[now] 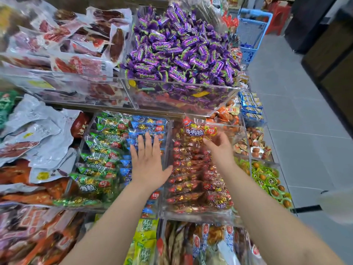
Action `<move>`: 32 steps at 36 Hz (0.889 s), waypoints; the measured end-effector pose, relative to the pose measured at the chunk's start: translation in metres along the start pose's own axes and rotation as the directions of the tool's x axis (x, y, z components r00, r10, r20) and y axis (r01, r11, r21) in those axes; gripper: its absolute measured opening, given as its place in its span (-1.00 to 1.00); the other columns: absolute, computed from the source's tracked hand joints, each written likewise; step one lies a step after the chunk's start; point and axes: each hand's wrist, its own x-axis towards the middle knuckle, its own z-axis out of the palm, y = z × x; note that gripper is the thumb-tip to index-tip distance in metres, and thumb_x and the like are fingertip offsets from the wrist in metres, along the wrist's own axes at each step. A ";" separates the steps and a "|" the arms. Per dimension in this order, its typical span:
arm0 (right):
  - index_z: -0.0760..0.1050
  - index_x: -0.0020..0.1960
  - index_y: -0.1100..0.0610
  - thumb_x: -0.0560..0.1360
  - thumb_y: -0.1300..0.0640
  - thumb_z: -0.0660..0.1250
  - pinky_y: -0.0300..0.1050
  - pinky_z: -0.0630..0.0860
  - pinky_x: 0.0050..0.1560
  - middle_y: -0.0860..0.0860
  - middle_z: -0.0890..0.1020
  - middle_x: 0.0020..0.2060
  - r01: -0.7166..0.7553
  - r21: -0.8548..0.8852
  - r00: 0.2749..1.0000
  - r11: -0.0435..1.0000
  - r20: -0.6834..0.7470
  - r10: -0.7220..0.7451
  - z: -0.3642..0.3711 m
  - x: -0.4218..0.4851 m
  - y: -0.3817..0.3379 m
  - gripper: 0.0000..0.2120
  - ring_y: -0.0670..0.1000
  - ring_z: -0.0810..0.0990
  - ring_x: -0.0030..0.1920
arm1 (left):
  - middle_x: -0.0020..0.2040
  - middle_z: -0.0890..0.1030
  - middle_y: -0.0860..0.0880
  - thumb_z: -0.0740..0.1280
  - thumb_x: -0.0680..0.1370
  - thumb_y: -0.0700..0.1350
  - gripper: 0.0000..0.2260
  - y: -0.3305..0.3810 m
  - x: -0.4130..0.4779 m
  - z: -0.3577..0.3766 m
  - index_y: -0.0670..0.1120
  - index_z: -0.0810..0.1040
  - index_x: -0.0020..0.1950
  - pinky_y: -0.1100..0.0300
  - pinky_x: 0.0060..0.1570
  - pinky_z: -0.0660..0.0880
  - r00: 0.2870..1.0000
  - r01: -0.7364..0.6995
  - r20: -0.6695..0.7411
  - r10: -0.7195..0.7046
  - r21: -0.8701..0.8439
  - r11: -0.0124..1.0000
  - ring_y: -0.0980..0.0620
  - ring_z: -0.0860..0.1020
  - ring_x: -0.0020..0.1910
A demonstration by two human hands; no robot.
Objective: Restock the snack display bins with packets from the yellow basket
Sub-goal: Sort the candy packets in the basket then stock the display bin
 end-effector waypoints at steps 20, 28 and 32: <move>0.37 0.28 -0.12 0.48 0.13 0.36 -0.12 0.43 0.10 -0.20 0.53 0.05 0.068 -0.146 0.969 0.987 0.246 -0.031 0.003 0.041 0.000 -0.57 -0.09 0.51 0.09 | 0.37 -0.55 -0.07 0.19 0.48 0.28 -0.04 -0.001 0.004 0.005 -0.10 -0.40 0.52 -0.02 0.16 -0.69 0.998 -0.010 0.064 0.008 0.029 1.000 -0.09 -0.68 0.24; 0.21 0.35 -0.22 0.52 0.10 0.34 -0.16 0.34 0.10 -0.14 0.45 0.11 0.116 -0.277 0.943 0.954 0.332 -0.018 0.002 0.043 0.007 -0.49 -0.05 0.44 0.15 | 0.39 -0.53 -0.07 0.20 0.46 0.28 -0.04 0.000 0.004 0.005 -0.10 -0.36 0.54 -0.03 0.19 -0.68 0.999 -0.007 0.043 0.005 0.037 0.999 -0.09 -0.64 0.28; 0.12 0.21 -0.20 0.42 -0.07 0.44 -0.41 0.36 -0.10 -0.16 0.37 0.11 0.037 -0.104 0.978 0.994 0.206 -0.015 0.014 0.026 0.004 -0.44 -0.21 0.40 0.03 | 0.39 -0.54 -0.07 0.20 0.46 0.28 -0.04 0.000 0.004 0.006 -0.10 -0.37 0.53 -0.03 0.18 -0.69 0.999 -0.007 0.047 0.006 0.038 0.999 -0.09 -0.66 0.27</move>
